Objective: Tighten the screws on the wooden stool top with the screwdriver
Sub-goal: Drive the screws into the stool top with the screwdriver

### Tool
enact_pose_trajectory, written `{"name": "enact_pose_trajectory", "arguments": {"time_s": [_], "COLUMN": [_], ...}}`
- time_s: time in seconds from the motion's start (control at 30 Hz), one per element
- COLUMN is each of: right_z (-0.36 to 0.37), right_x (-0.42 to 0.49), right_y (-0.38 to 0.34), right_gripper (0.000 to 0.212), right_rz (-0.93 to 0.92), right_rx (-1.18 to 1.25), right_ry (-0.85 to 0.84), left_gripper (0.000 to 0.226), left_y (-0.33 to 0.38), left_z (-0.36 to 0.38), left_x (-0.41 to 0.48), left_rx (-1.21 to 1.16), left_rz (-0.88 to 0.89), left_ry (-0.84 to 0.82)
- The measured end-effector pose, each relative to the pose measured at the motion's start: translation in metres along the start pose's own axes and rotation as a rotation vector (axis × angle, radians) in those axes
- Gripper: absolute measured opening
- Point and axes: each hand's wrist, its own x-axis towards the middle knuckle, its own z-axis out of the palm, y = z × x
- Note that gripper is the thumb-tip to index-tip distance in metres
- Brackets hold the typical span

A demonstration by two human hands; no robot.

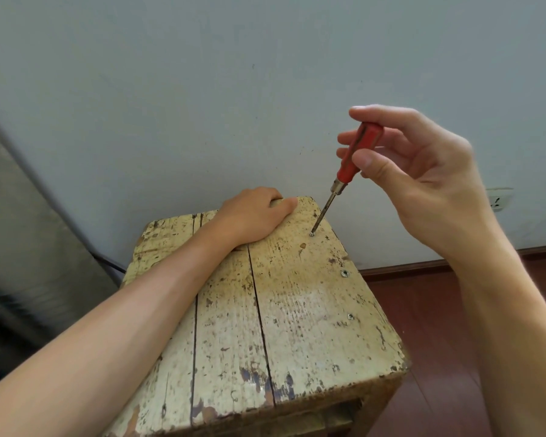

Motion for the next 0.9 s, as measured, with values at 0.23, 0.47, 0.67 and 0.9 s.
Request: {"name": "enact_pose_trajectory", "arguments": {"time_s": [0.23,0.47,0.67,0.9], "right_z": [0.006,0.019,0.007,-0.002], "right_x": [0.002,0.002,0.001,0.0], "right_y": [0.0,0.001,0.005,0.005], "right_gripper": [0.033,0.029,0.036,0.04], "right_rz": [0.007,0.001,0.006,0.016], "right_rx": [-0.027,-0.118,-0.018,0.066], "right_ry": [0.072,0.181,0.06,-0.004], "left_gripper": [0.051,0.049,0.049,0.05], "left_y": [0.0,-0.001,-0.002,-0.003], "left_z": [0.0,0.0,0.001,0.001], "left_x": [0.0,0.001,0.001,0.001], "left_rx": [-0.001,-0.008,-0.013,-0.02], "left_rz": [-0.003,0.0,-0.001,0.003], "left_ry": [0.001,0.006,0.004,0.009]}}
